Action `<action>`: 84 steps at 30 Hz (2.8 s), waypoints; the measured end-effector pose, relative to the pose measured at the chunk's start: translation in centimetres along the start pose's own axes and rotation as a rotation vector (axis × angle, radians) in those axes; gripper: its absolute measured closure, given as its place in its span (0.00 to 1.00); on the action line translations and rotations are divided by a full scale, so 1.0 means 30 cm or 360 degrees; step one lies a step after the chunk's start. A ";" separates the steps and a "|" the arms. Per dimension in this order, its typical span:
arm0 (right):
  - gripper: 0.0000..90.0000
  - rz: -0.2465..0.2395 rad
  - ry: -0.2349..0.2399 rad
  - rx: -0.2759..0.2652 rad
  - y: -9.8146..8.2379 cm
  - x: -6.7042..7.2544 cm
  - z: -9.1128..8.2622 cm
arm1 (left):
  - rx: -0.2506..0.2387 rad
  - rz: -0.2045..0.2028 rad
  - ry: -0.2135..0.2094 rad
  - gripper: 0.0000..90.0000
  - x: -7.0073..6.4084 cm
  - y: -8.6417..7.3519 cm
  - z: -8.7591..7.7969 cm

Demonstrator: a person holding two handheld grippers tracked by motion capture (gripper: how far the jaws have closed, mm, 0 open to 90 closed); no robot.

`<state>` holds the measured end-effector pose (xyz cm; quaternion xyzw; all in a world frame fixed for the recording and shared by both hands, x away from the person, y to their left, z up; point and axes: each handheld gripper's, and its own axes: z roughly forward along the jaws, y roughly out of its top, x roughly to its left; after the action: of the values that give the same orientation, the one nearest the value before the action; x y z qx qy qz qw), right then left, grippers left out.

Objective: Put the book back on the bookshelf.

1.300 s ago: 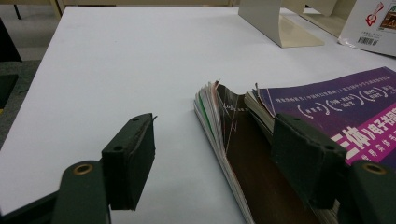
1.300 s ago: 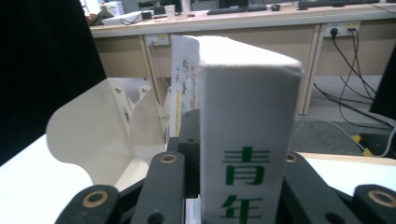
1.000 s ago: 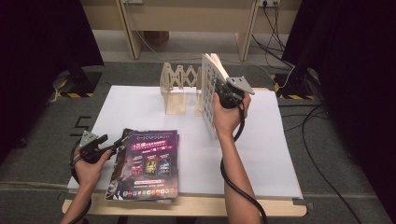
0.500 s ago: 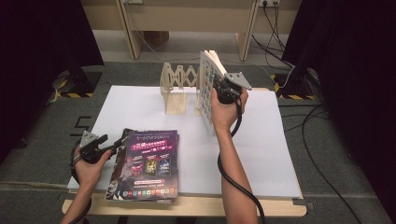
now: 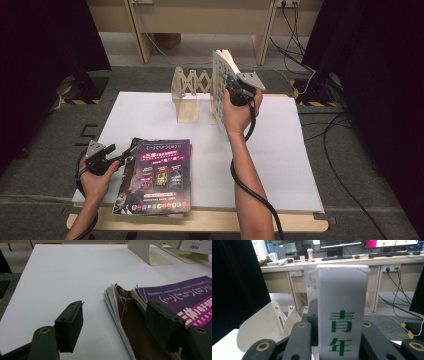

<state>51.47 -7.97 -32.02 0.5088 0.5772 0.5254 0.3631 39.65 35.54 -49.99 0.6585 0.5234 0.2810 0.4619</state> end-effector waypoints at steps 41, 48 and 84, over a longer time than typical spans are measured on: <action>0.83 0.0010 -0.0018 -0.0011 0.000 0.000 0.092 | -0.0001 0.0002 -0.0002 0.33 0.001 0.000 -0.002; 0.83 -0.0065 -0.0022 -0.0026 -0.035 -0.002 0.105 | 0.0002 0.0013 0.0002 0.33 0.001 0.000 -0.003; 0.72 -0.0091 -0.0012 0.0032 -0.056 -0.034 0.024 | 0.0008 0.0015 -0.0001 0.33 -0.002 0.001 0.001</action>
<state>52.03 -8.68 -33.92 0.4976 0.5955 0.5070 0.3751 39.66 35.46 -49.98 0.6623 0.5208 0.2816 0.4591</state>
